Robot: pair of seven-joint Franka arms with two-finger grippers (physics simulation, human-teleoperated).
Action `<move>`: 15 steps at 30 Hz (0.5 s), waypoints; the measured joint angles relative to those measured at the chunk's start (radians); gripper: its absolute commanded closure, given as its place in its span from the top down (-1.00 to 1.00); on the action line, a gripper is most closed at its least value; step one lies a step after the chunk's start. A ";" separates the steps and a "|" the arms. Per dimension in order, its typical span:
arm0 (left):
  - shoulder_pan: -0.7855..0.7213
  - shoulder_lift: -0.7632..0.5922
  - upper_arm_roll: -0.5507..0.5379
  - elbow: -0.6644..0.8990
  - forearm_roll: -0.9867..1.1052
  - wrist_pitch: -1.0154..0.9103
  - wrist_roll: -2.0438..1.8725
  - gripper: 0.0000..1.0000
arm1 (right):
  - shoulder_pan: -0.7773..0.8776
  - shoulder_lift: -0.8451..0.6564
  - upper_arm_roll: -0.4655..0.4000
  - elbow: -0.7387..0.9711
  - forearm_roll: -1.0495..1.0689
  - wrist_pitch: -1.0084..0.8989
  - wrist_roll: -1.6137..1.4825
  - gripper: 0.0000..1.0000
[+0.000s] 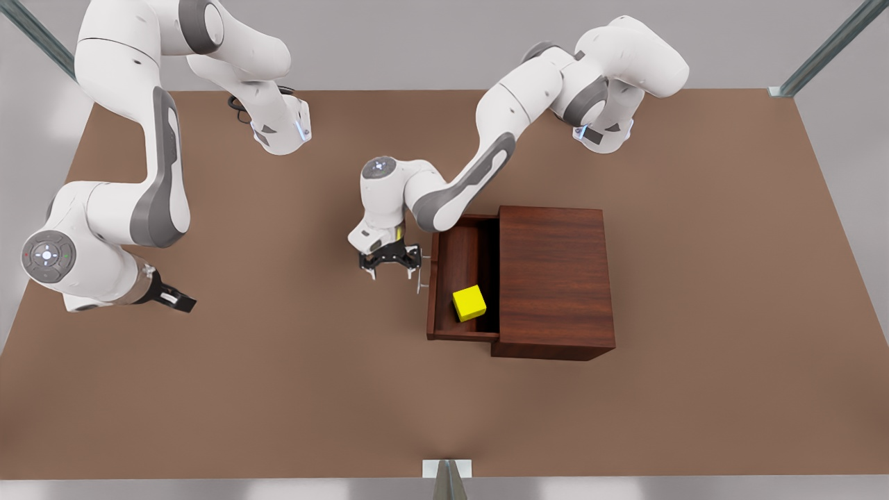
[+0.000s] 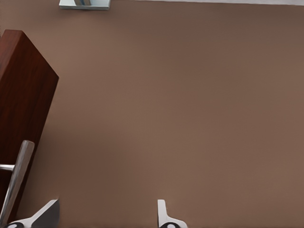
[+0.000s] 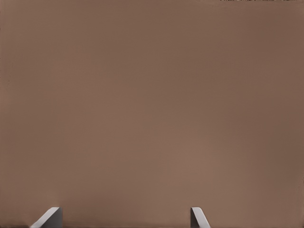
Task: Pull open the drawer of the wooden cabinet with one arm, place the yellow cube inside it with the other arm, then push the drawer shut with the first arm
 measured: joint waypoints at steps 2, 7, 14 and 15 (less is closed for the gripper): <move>0.010 -0.004 -0.001 -0.006 0.005 0.001 -0.014 1.00 | 0.002 0.003 0.000 0.001 -0.001 -0.001 -0.040 1.00; 0.029 -0.020 -0.005 -0.012 -0.004 -0.041 -0.024 1.00 | 0.002 0.005 0.001 0.001 -0.001 -0.001 -0.122 1.00; 0.078 -0.122 -0.006 -0.177 -0.026 -0.059 -0.022 1.00 | 0.002 0.005 0.002 0.001 -0.001 -0.001 -0.204 1.00; 0.086 -0.151 -0.006 -0.226 -0.028 -0.048 -0.020 1.00 | 0.002 0.005 0.001 0.001 -0.001 -0.001 -0.213 1.00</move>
